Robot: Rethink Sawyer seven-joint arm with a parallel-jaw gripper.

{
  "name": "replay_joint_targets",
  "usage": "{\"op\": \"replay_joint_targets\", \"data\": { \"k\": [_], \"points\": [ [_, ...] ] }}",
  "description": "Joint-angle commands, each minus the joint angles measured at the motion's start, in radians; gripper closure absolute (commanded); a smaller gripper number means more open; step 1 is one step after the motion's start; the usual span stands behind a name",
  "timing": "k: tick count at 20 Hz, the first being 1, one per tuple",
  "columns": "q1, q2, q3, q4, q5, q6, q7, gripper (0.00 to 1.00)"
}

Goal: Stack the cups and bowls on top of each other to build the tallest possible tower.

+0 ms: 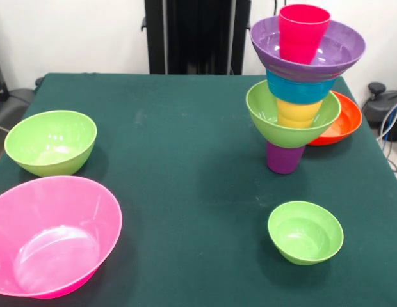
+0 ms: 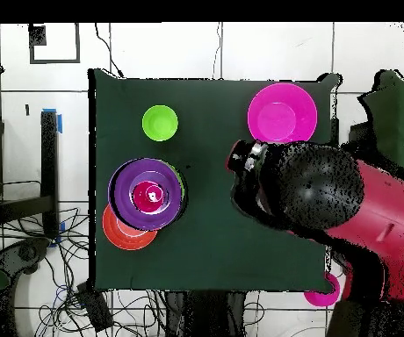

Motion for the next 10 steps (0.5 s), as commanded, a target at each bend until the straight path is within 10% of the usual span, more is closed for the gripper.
{"op": "replay_joint_targets", "data": {
  "k": [1,10],
  "points": [
    [-0.032,0.104,0.157,0.1,-0.071,-0.079,-0.288,0.0],
    [-0.086,0.122,0.219,0.146,-0.102,-0.119,-0.269,0.0]
  ]
}}
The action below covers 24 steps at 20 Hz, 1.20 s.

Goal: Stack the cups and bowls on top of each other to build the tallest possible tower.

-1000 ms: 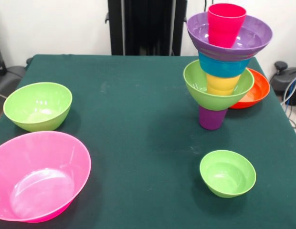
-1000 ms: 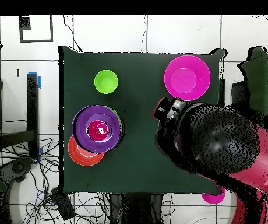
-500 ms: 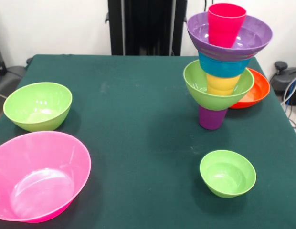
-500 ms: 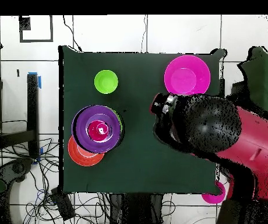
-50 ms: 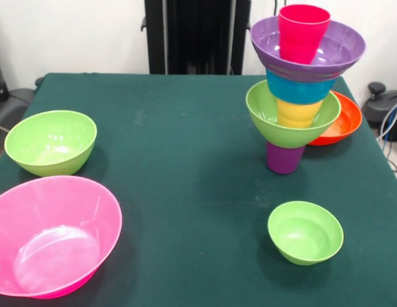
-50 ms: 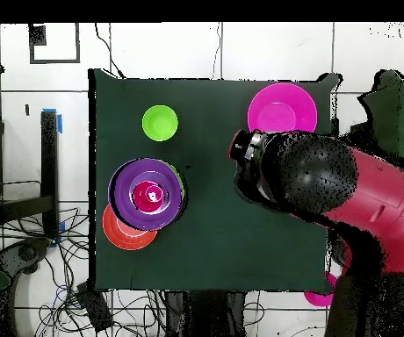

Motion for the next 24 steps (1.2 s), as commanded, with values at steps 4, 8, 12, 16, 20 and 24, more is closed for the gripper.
{"op": "replay_joint_targets", "data": {
  "k": [4,8,12,16,20,24],
  "points": [
    [-0.03,0.091,0.139,0.144,-0.105,-0.047,-0.234,0.0],
    [-0.043,0.108,0.153,0.151,-0.125,-0.061,-0.223,0.0],
    [-0.062,0.115,0.172,0.147,-0.145,-0.065,-0.226,0.0],
    [-0.079,0.127,0.194,0.149,-0.158,-0.07,-0.226,0.0],
    [-0.1,0.145,0.209,0.158,-0.186,-0.101,-0.227,0.0],
    [-0.127,0.165,0.227,0.153,-0.227,-0.113,-0.234,0.0]
  ]
}}
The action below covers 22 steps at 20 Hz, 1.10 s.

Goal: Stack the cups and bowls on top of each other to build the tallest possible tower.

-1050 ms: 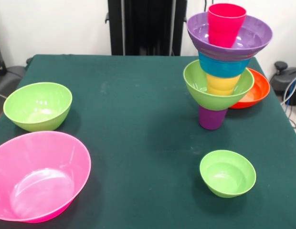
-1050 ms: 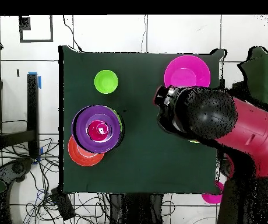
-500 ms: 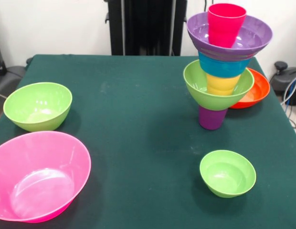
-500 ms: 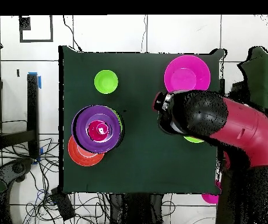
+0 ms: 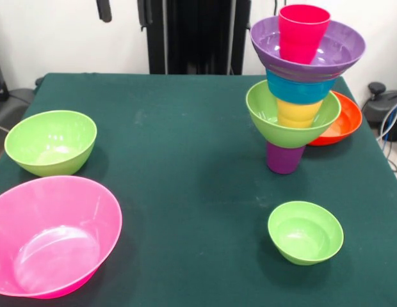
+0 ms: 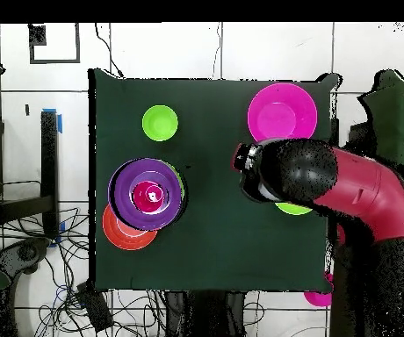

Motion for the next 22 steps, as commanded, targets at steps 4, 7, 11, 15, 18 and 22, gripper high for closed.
{"op": "replay_joint_targets", "data": {
  "k": [4,7,11,15,18,22],
  "points": [
    [-0.045,0.097,0.126,0.085,-0.134,-0.102,-0.236,0.0],
    [-0.059,0.105,0.149,0.079,-0.146,-0.106,-0.233,0.0],
    [-0.07,0.121,0.172,0.059,-0.17,-0.128,-0.213,0.0],
    [-0.076,0.131,0.191,0.049,-0.185,-0.139,-0.197,0.0],
    [-0.075,0.135,0.196,0.05,-0.197,-0.141,-0.181,0.0],
    [-0.062,0.133,0.187,0.033,-0.225,-0.112,-0.159,0.0]
  ]
}}
